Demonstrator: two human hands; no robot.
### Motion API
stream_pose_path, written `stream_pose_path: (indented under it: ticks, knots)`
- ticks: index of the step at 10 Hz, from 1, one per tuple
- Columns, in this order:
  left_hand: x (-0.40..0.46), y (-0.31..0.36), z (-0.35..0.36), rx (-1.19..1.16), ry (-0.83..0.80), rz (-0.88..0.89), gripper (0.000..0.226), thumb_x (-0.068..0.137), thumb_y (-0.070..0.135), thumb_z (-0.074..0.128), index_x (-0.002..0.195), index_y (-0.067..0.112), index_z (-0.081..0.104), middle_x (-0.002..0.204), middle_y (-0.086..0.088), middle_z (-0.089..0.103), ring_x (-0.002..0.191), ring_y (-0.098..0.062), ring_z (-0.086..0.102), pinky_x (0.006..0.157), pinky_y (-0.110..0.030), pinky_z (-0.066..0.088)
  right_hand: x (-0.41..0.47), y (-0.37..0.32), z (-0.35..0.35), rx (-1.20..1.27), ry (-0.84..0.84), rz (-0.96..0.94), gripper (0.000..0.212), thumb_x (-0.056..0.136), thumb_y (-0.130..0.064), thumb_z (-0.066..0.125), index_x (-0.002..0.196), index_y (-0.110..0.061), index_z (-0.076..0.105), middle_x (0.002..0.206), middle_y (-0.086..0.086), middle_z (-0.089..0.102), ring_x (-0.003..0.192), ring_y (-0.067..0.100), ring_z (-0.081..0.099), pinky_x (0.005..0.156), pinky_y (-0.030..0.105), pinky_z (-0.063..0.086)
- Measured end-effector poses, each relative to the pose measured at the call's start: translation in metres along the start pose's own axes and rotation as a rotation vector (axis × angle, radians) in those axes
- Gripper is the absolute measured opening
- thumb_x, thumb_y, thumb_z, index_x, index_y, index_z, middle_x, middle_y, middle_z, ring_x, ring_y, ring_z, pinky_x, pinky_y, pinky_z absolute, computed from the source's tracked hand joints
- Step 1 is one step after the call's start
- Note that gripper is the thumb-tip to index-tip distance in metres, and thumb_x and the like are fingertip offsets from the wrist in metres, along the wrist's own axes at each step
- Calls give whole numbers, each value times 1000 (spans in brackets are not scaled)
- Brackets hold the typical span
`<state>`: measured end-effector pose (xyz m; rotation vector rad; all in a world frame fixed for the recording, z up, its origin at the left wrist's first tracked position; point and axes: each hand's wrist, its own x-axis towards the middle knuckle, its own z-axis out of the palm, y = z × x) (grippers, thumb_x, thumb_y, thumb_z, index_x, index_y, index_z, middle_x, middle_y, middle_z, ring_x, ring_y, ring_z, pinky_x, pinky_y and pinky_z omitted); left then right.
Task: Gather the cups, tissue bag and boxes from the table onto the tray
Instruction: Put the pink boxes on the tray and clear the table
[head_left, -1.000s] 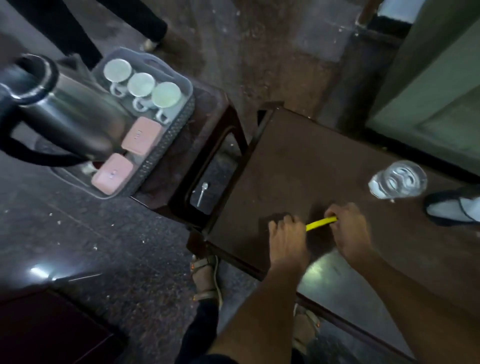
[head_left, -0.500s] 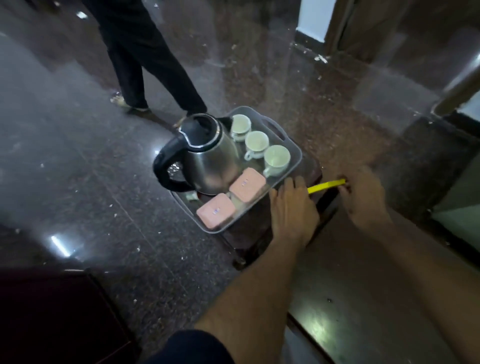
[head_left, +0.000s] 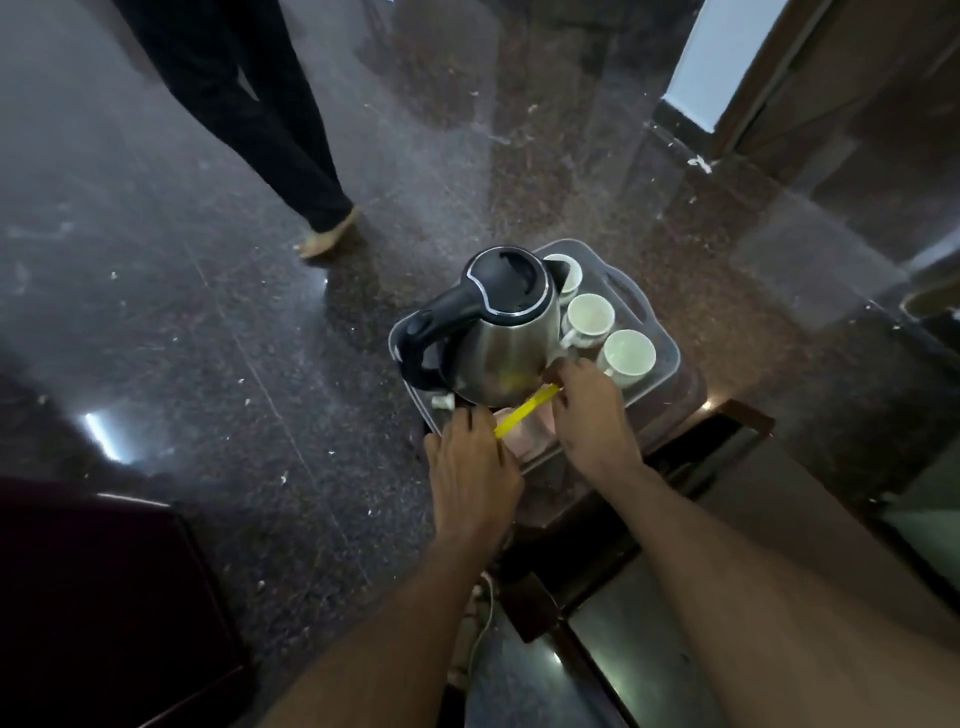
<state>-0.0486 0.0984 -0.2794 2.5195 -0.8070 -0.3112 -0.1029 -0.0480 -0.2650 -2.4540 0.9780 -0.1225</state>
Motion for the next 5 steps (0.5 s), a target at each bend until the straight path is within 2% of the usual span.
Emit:
stream_pose_path:
  ticks: [1,2,3,4,5]
  knots:
    - [-3,-3,1,44,-35,11,25,89,14,59,113,19,61,115,-2,61,105,-28,60,92,-43,38,-9,3,2,-4,-30,4,21,88,-9,54,106,-12,65,107,17,61,98,43,63,79,44,50]
    - [-5,1,-9,76,-46,23,27,91,16,59,117,20,62,117,-3,62,109,-29,60,96,-44,40,-22,7,-14,20,-5,6,34,88,-9,54,121,-13,62,114,13,62,108,38,62,88,44,50]
    - [-7,16,-31,144,-40,64,25,92,19,59,117,23,60,116,0,62,114,-28,59,97,-43,37,-32,19,-61,-16,34,15,40,91,-5,60,130,-14,60,121,9,60,113,33,61,95,41,48]
    - [-9,54,-69,142,6,178,21,86,13,68,105,19,64,102,-4,64,101,-33,64,90,-45,40,-46,40,-145,-77,64,41,42,93,-7,61,134,-13,59,130,10,59,122,31,58,105,41,46]
    - [-5,109,-111,198,96,307,32,70,9,80,100,16,71,91,-4,69,86,-34,68,78,-47,47,-66,64,-249,-175,212,72,38,90,-8,66,127,-15,63,124,3,60,118,24,61,103,35,47]
